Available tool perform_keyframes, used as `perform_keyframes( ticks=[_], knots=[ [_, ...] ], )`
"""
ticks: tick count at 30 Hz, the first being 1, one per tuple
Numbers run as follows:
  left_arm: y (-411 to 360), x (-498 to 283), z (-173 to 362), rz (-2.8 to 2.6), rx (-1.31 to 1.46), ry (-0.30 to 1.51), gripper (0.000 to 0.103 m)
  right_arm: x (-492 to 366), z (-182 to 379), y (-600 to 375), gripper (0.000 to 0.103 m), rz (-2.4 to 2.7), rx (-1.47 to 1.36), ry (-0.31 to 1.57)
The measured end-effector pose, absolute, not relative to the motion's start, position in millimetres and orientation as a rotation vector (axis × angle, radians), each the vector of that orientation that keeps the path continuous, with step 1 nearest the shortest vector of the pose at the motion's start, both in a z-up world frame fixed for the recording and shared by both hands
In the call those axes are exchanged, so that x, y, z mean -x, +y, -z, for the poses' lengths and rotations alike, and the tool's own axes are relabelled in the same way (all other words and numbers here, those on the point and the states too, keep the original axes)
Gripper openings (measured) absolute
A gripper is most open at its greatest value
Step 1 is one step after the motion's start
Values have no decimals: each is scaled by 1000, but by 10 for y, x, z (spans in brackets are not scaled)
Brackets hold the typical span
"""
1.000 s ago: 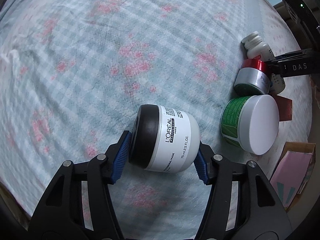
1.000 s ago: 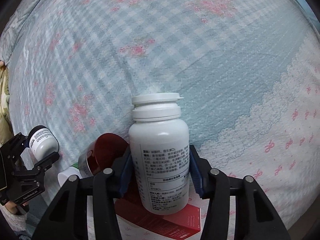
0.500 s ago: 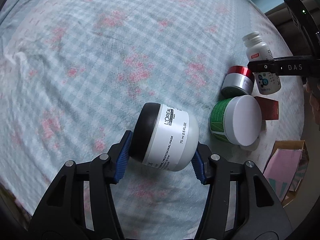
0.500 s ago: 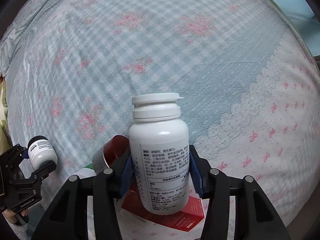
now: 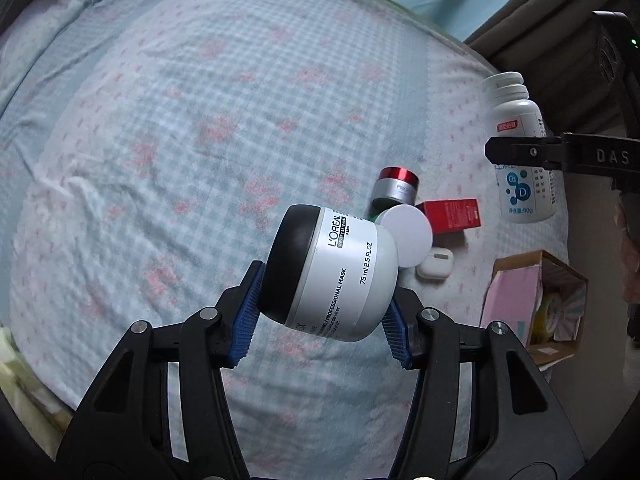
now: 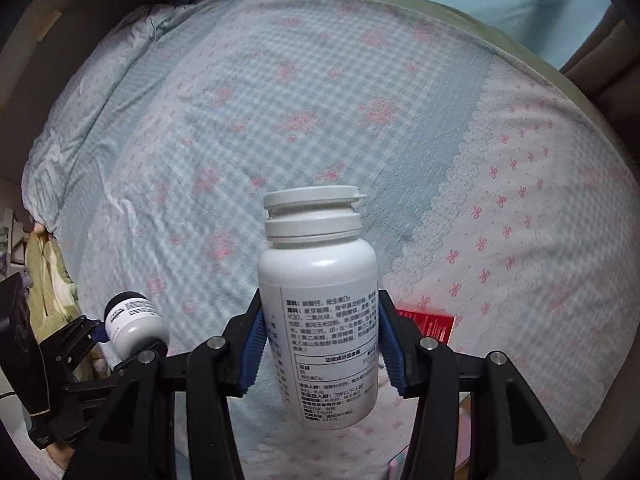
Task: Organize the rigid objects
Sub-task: 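Carry L'Oreal jar and pill bottle over the box with both tools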
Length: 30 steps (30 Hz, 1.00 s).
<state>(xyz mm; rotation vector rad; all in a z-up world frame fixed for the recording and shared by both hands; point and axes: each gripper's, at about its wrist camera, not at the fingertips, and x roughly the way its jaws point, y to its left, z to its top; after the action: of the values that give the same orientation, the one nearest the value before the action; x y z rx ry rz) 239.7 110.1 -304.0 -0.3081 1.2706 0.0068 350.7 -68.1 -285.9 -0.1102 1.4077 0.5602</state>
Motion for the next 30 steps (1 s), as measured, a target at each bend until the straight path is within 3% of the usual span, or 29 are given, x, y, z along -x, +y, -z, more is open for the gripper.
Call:
perform_keyframes(
  ticks=[13,30],
  knots=[
    [539,-2521,1990,254,131,1196,50,-2455,1973,-1224,47,-392,-129,1291],
    [-1792,-2380,1804,423,21,1199,50,-1826,2023,-3700,47,-176,-195,1289]
  ],
)
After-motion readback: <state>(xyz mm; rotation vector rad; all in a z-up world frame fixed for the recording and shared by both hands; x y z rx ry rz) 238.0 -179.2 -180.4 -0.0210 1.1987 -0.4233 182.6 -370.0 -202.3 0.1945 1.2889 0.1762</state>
